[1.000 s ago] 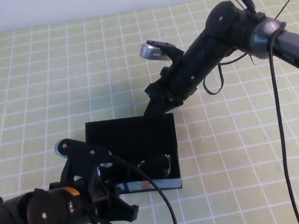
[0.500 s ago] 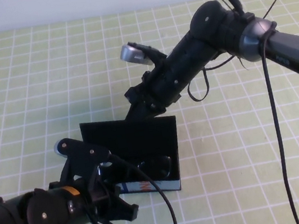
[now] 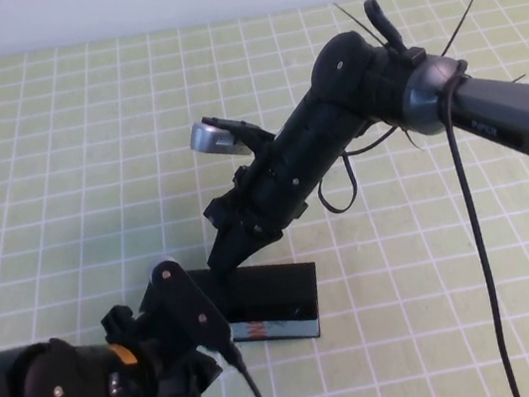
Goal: Return glasses to glasses case
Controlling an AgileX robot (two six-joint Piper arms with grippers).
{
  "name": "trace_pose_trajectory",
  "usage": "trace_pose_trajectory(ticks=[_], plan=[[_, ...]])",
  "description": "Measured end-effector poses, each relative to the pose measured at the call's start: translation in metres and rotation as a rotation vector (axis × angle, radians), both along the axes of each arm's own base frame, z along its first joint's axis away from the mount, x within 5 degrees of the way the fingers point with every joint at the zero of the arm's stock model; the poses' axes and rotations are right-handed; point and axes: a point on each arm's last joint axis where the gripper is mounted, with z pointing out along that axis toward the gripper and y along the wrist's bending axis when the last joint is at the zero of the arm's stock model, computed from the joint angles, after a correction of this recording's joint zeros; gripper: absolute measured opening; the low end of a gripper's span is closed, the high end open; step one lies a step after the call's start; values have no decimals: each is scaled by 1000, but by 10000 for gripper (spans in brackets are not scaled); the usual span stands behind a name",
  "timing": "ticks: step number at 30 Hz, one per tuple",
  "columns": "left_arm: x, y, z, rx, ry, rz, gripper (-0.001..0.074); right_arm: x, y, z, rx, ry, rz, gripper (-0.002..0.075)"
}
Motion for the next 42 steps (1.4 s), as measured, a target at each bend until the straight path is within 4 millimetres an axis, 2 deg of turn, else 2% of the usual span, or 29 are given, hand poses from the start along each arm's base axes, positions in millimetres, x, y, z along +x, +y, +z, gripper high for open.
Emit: trace_pose_trajectory(ticks=[5,9,13,17,19,22,27,30,35,37,39,41,42], plan=[[-12,6,33,74,-84,-201,-1,-5,5,-2,-21,-12,25,-15],[-19,15,67,129,-150,-237,-1,-5,4,-4,-44,-26,35,-15],[-23,34,100,247,-206,-192,-1,-6,3,-2,-52,-35,38,-16],[-31,58,122,338,-200,-16,-1,-7,-3,13,-92,-106,58,-15],[-37,70,129,328,-187,103,-1,-9,-9,30,-126,-175,71,-15],[-48,90,142,251,-196,288,-1,-15,-24,71,-198,-305,54,-16],[-78,126,163,105,-304,515,-1,-38,-67,168,-321,-586,-134,-15],[-100,140,173,10,-379,601,-1,-63,-94,222,-328,-700,-287,-15],[-139,156,180,-194,-497,690,-1,-123,-134,298,-197,-845,-417,-15],[-152,161,178,-284,-536,718,-1,-148,-149,321,-127,-909,-449,-15],[-161,164,173,-359,-556,743,-1,-170,-162,335,-71,-971,-477,-15],[-166,165,166,-431,-561,769,-1,-193,-177,341,-23,-1025,-502,-15],[-168,166,161,-472,-552,788,-1,-200,-182,337,-19,-1038,-508,-15]])
